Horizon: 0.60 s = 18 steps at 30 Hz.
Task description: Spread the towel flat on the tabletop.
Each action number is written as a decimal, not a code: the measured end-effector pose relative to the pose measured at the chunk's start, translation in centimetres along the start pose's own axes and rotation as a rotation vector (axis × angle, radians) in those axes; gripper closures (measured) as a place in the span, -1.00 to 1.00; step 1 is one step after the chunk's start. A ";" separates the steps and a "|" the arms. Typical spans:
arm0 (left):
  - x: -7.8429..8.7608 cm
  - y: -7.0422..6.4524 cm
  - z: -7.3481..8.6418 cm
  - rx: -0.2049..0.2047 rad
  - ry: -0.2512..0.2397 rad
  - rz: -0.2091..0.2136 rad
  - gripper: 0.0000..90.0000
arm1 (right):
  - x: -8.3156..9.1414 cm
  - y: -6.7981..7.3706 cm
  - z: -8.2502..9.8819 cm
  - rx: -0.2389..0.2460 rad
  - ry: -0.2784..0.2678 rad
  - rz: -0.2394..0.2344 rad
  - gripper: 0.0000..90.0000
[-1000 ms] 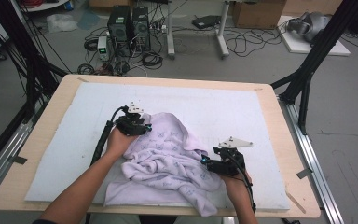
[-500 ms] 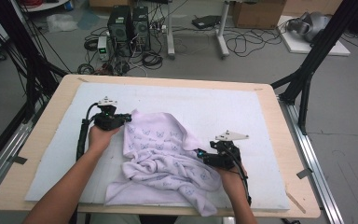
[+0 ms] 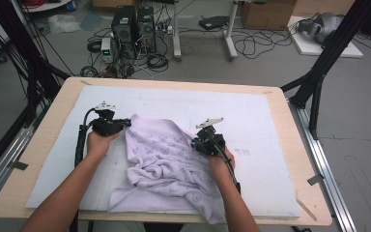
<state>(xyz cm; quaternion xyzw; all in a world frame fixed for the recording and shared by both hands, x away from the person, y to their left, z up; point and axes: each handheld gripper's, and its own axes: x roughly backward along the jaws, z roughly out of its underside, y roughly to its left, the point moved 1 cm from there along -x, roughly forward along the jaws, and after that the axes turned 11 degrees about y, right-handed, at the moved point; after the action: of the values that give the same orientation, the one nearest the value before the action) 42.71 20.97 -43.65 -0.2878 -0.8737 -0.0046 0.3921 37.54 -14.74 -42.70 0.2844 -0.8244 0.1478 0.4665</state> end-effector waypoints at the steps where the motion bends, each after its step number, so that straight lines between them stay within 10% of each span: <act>1: 0.0 0.0 0.0 -0.009 -0.001 -0.003 0.92 | -0.1 -0.6 -0.1 0.001 0.004 0.017 0.93; 18: -2.3 0.5 -1.6 0.077 -0.049 -0.022 0.92 | -2.2 -9.0 -5.1 -0.008 0.058 0.324 0.95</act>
<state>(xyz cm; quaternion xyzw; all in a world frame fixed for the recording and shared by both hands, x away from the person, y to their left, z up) 45.28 19.88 -44.26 -0.2629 -0.8858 0.0317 0.3810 47.39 -18.54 -42.08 0.1415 -0.8461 0.2262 0.4614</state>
